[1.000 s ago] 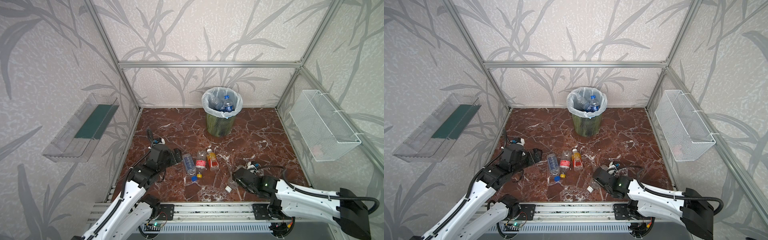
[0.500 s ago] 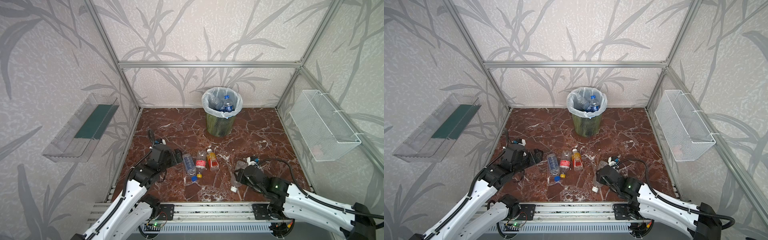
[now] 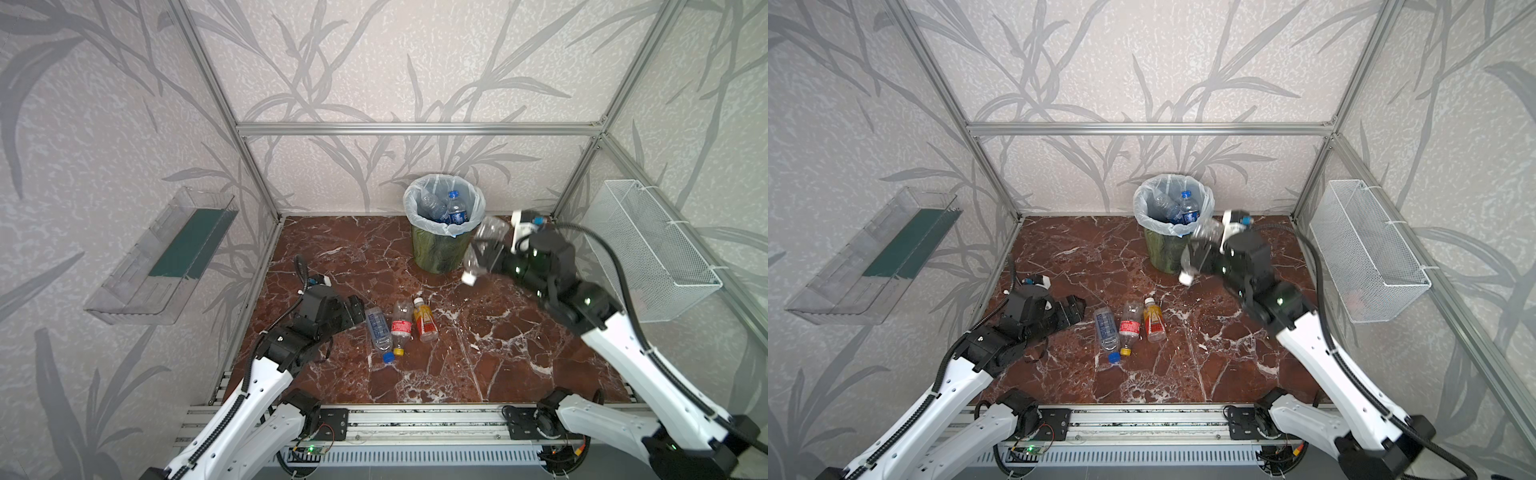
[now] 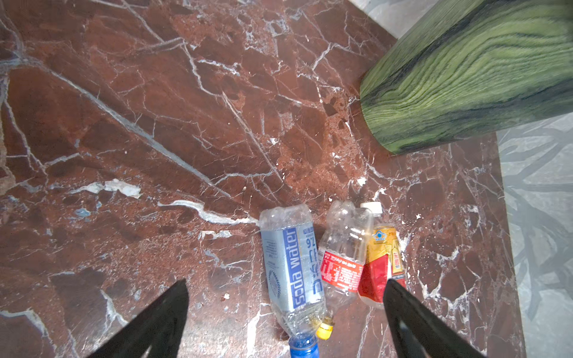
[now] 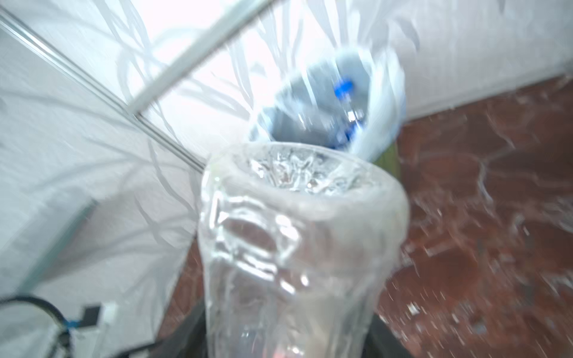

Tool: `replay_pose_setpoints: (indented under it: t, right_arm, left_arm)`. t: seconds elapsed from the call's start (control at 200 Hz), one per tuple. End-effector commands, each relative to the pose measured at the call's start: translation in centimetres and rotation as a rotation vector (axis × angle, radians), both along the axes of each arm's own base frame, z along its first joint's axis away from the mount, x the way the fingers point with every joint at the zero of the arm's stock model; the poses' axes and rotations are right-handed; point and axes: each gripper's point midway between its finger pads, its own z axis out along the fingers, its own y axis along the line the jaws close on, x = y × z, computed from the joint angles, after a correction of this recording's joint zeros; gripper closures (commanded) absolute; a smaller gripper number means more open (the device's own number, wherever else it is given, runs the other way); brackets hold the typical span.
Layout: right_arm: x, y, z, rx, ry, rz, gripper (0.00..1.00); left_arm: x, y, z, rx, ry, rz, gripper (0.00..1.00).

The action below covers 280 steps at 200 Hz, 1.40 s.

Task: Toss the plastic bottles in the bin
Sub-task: 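Carry the crumpled bottle with the right gripper up over the bin, then return the right gripper to beside the pile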

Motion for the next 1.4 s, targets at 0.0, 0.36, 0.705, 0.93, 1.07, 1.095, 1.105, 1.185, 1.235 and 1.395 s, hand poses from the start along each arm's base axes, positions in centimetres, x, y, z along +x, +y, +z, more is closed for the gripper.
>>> replay_pose_setpoints:
  t: [0.0, 0.36, 0.705, 0.93, 1.07, 1.095, 1.105, 1.185, 1.235, 1.395]
  right_arm:
    - [5.3, 1.7, 0.1, -0.047, 0.077, 0.093, 0.19]
    - [0.5, -1.8, -5.9, -0.071, 0.167, 0.018, 0.00]
    - [-7.8, -5.2, -19.2, -0.088, 0.405, -0.019, 0.05]
    - [-10.1, -5.2, -23.3, -0.074, 0.487, -0.003, 0.08]
    - [-10.5, -4.6, -24.5, -0.070, 0.509, 0.019, 0.08]
    - [-10.6, -4.5, -24.7, -0.071, 0.515, 0.021, 0.09]
    - [-10.6, -4.5, -24.9, -0.071, 0.518, 0.023, 0.09]
    - [-10.8, -3.9, -25.6, -0.073, 0.532, 0.039, 0.09]
    - [-10.9, -3.6, -26.0, -0.074, 0.540, 0.048, 0.10]
    - [-11.3, -2.4, -27.4, -0.085, 0.566, 0.079, 0.10]
  left_arm:
    - [0.5, 0.1, 2.1, -0.014, -0.022, 0.015, 0.03]
    - [-0.9, 1.3, 2.3, 0.006, -0.050, 0.032, 0.03]
    - [-1.5, 1.3, -0.5, -0.011, -0.010, 0.037, 0.03]
    - [-1.4, 1.0, -1.2, -0.019, 0.009, 0.032, 0.03]
    - [-1.5, 0.9, -1.7, -0.025, 0.022, 0.032, 0.03]
    - [-1.5, 0.9, -1.8, -0.027, 0.025, 0.033, 0.02]
    - [-1.5, 0.9, -1.9, -0.026, 0.027, 0.034, 0.02]
    - [-1.6, 0.7, -2.3, -0.033, 0.037, 0.032, 0.03]
    - [-1.7, 0.6, -2.5, -0.038, 0.047, 0.031, 0.03]
    - [-1.7, 0.0, -3.3, -0.058, 0.079, 0.011, 0.03]
